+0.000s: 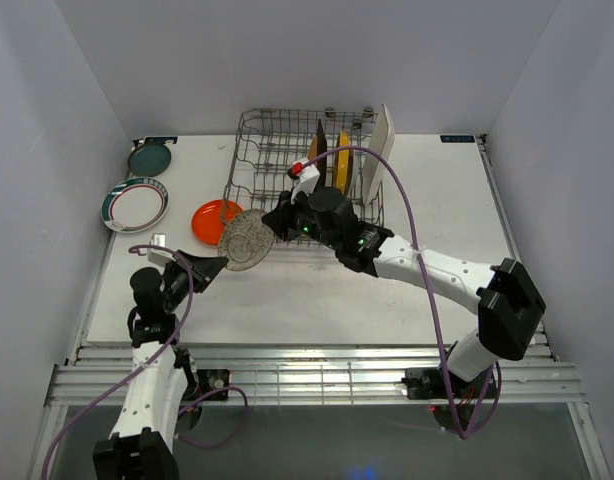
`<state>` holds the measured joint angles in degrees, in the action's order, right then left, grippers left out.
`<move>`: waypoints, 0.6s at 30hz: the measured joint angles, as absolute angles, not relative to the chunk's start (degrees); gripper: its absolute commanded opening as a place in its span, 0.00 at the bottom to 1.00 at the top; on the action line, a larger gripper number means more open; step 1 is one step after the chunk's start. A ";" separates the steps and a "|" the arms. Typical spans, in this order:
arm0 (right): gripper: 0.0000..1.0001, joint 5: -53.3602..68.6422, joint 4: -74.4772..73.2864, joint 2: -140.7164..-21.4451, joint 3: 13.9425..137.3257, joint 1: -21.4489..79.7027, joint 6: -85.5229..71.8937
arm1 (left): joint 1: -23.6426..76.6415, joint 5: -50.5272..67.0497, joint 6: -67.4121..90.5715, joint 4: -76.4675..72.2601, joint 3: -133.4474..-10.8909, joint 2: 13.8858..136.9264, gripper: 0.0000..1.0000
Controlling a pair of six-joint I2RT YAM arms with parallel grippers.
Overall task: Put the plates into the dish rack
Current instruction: Insert the plate into the dish rack.
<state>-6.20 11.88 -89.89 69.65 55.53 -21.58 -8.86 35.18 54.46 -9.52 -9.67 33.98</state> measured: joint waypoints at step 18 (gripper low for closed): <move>0.08 -6.59 7.22 -85.62 69.71 49.06 -17.04 | -8.78 37.43 55.09 -12.62 -9.69 36.40 0.45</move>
